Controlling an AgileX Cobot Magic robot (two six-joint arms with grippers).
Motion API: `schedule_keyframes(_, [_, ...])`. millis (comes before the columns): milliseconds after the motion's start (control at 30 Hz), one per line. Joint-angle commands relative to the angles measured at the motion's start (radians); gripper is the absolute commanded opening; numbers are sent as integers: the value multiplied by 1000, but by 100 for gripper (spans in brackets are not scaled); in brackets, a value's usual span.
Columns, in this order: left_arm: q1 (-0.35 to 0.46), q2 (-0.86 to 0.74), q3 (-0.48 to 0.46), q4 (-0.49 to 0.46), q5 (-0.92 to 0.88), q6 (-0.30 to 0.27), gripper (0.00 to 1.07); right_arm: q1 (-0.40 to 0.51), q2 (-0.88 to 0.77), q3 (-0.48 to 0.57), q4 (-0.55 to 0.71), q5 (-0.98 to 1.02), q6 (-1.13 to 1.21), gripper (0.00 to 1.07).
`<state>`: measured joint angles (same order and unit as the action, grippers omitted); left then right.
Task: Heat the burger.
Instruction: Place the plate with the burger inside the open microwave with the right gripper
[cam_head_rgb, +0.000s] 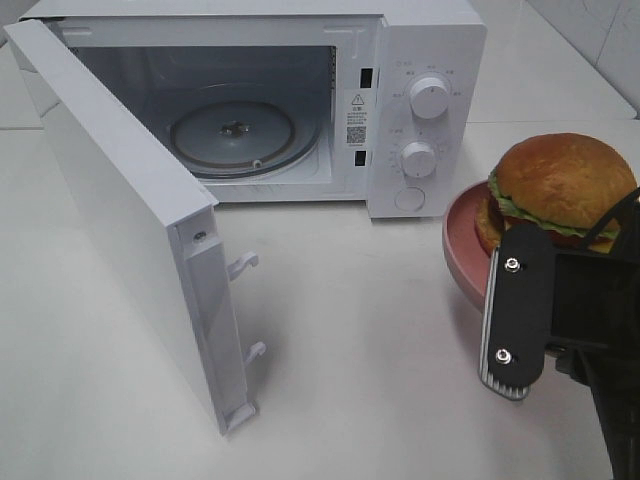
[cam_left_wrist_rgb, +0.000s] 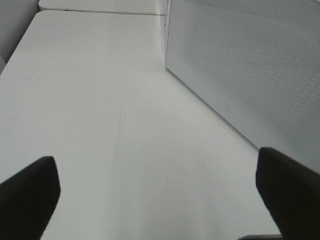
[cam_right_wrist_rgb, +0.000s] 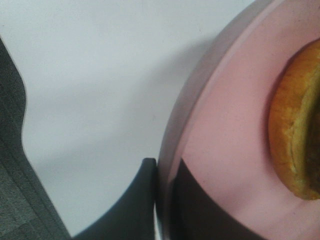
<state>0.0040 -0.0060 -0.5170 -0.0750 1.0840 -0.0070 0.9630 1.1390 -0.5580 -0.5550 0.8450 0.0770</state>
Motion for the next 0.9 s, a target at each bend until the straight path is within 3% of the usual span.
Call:
schedule_keyframes(33, [-6,-16,1,-3,-13,0,100,6,-17,2,-60,-33,-107,0])
schedule_keyframes(900, [-6,-16,1,-3,-13,0,100,2,-17,2,-52,-217,-467,0])
